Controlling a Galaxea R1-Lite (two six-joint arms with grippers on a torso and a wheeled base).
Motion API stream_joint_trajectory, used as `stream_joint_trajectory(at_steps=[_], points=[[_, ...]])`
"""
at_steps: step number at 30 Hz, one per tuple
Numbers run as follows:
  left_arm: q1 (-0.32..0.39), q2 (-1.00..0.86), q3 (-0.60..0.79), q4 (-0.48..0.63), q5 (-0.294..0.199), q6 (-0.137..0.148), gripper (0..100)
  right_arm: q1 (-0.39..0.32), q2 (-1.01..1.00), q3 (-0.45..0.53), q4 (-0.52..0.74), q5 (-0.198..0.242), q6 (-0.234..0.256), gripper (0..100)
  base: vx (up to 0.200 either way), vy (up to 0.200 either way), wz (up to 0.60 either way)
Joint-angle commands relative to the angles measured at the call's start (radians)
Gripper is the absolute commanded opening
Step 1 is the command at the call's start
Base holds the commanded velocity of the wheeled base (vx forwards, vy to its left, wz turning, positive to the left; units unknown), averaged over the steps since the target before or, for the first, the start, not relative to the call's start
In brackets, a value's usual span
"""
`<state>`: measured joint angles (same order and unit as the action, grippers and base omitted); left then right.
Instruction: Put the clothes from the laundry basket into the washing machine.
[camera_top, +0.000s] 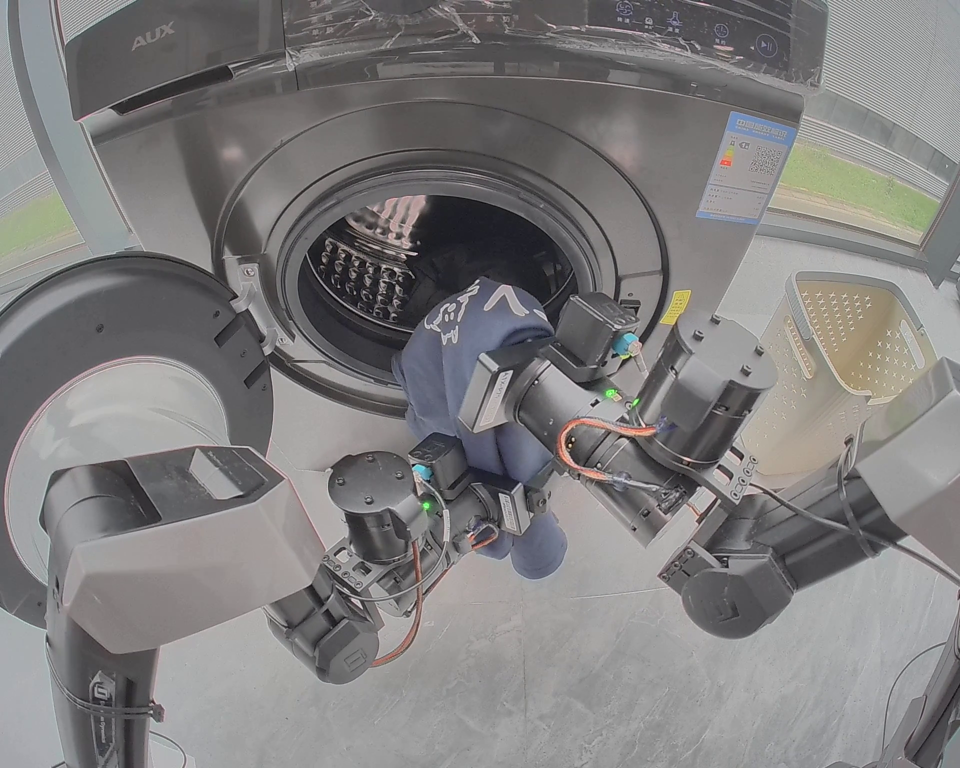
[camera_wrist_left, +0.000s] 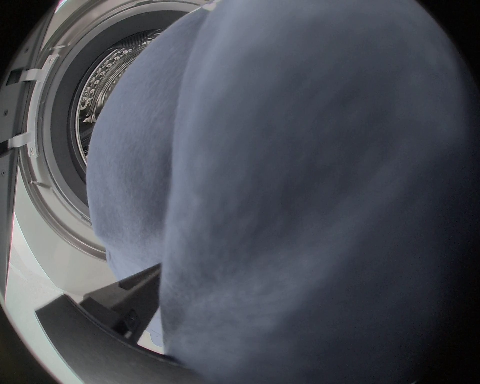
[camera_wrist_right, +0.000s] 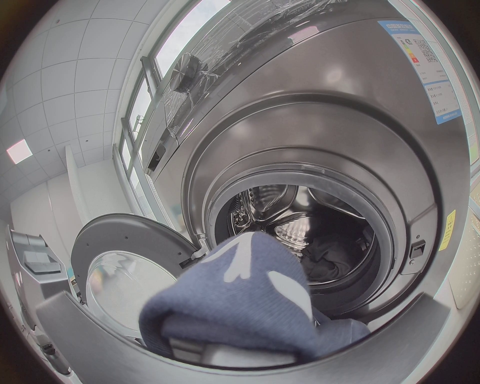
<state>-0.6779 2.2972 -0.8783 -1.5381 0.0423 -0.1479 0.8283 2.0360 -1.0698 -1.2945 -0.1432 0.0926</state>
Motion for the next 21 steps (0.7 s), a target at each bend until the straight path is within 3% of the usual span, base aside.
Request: stream_joint_trajectory(at_steps=[1,9,15,21], points=[[0.008,0.030,-0.013,-0.002,0.008,0.001,0,0.002,-0.005,0.001,0.000,0.001,-0.001,0,0.000,0.000,0.00],[0.018,-0.032,0.047,-0.005,0.027,0.001,0,-0.031,-0.060,0.037,-0.002,0.001,0.007,0,0.000,0.000,0.00],[0.060,-0.142,0.087,-0.002,0.025,-0.002,0,-0.089,-0.111,0.123,0.001,0.004,0.006,0,0.000,0.000,0.00],[0.080,-0.325,0.140,0.035,0.027,-0.022,0,-0.121,-0.114,0.278,-0.019,0.014,0.007,0,0.000,0.000,0.00]])
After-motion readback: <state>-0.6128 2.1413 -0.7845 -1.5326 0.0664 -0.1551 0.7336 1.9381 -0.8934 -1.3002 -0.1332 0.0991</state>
